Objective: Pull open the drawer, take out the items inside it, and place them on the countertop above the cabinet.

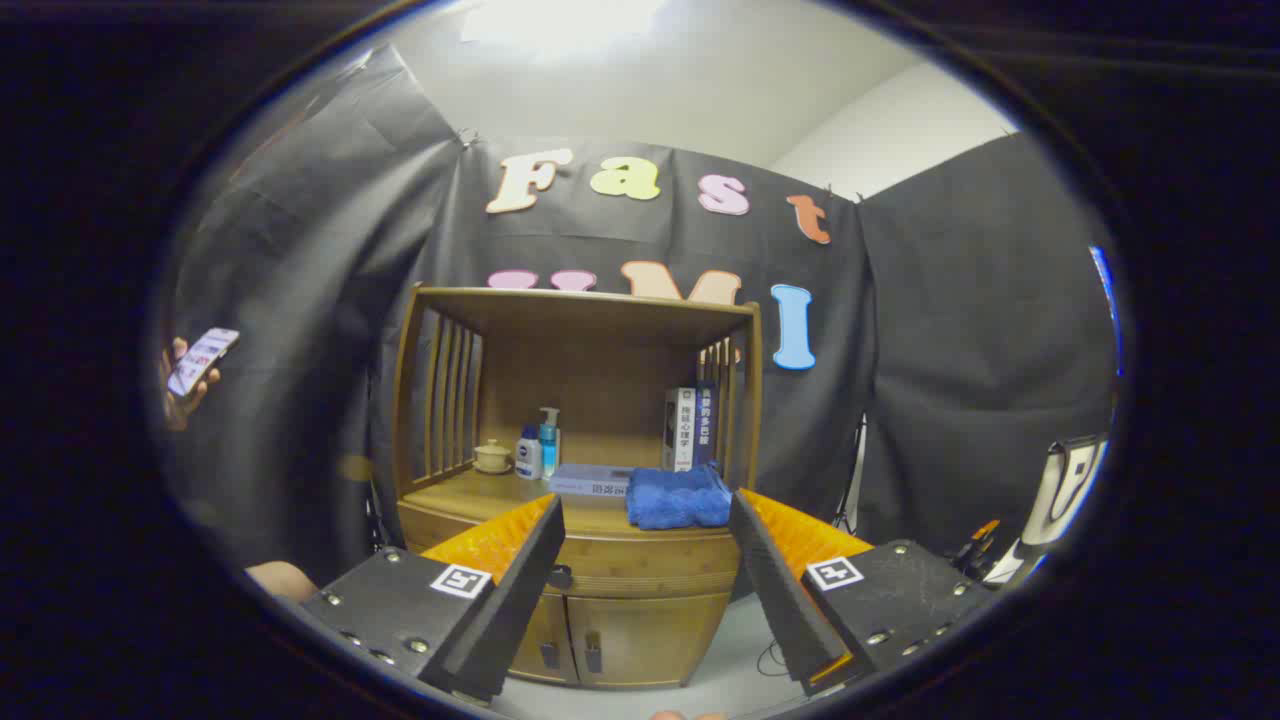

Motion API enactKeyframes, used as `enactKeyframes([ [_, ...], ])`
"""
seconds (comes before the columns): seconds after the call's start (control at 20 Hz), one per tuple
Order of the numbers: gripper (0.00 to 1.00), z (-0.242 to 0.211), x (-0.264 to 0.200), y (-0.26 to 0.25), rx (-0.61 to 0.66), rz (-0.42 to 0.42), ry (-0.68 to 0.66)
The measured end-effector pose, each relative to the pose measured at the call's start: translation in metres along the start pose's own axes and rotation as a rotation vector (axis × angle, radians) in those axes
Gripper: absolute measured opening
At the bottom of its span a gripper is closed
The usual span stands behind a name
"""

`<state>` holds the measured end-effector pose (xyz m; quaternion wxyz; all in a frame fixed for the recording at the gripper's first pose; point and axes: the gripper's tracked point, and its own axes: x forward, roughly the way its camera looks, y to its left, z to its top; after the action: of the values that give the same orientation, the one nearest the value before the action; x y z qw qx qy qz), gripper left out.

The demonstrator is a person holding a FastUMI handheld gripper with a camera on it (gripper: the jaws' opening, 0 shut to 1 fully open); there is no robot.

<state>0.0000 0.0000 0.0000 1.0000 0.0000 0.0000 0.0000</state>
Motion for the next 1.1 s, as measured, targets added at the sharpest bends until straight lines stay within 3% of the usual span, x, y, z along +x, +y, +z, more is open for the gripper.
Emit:
enactKeyframes([
  [0.55, 0.99, -0.011, 0.006, 0.016, 0.077, 0.034, -0.029],
  [1.1, 0.99, -0.039, 0.004, 0.029, 0.096, 0.1, 0.046],
])
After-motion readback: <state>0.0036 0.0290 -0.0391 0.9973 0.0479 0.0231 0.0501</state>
